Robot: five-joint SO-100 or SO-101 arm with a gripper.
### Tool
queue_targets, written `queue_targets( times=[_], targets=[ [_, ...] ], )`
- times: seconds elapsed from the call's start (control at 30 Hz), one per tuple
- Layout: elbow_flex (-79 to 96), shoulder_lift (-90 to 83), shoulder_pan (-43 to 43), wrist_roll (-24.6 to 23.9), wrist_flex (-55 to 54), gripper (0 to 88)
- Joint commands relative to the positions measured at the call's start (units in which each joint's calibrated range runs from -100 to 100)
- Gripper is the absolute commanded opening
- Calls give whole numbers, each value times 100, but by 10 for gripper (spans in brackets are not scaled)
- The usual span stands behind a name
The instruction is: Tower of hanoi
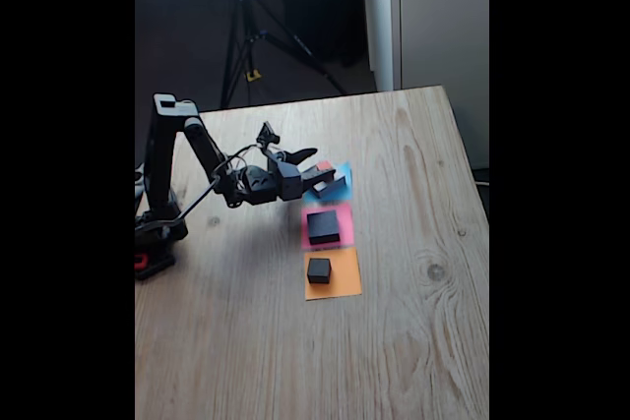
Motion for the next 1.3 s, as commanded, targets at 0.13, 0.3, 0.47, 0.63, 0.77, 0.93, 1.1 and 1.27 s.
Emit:
queue_targets(
  times=[0.13,0.3,0.47,0.63,0.77,0.93,1.1,1.27],
  targets=[
    [-198,41,-1,180,-122,288],
    [-225,64,7,247,-66,269],
    [-198,64,15,347,-33,245],
    [-198,64,15,347,-1,206],
    [-198,71,15,347,7,185],
    [-189,71,24,347,15,159],
    [-225,124,49,347,113,148],
    [-253,154,49,347,226,133]
  ],
)
